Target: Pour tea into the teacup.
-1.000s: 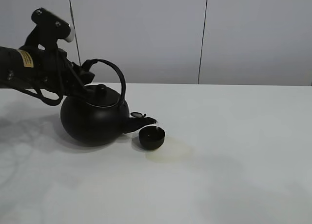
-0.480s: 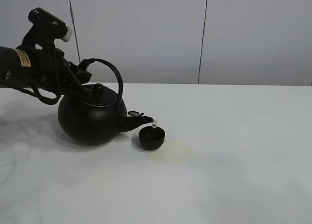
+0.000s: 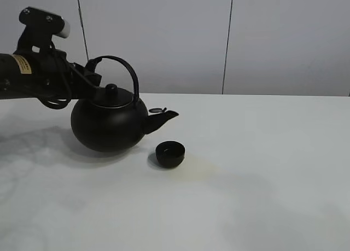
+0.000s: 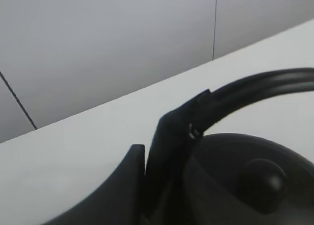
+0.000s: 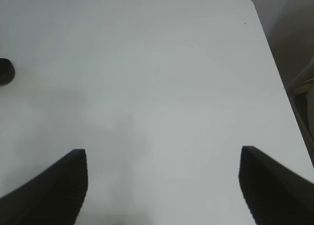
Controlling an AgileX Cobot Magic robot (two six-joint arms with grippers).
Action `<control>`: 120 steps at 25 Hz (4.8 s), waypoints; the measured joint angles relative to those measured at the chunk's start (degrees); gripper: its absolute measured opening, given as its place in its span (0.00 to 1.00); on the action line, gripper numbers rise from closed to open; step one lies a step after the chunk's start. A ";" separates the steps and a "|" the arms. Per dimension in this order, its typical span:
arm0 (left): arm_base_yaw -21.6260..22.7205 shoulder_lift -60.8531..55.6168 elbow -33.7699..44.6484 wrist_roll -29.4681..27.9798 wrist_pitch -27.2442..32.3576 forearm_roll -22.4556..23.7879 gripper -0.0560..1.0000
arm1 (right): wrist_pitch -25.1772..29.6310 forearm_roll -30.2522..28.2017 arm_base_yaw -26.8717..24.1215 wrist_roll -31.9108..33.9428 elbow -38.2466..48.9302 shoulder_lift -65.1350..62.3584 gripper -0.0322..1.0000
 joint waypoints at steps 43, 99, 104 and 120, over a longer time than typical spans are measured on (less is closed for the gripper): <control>4.65 2.99 14.34 -3.25 -19.23 -3.47 0.17 | 0.00 0.00 0.00 0.00 0.00 0.00 0.59; 19.06 -83.77 -1.10 11.19 80.83 -14.01 0.71 | 0.03 0.00 0.00 0.00 0.00 0.00 0.59; 19.06 -96.63 6.53 6.14 91.64 -13.11 0.71 | 0.03 0.00 0.00 0.00 0.00 0.00 0.59; 19.06 -109.19 19.11 0.41 104.43 -10.73 0.71 | 0.00 0.00 0.00 0.00 0.00 0.00 0.59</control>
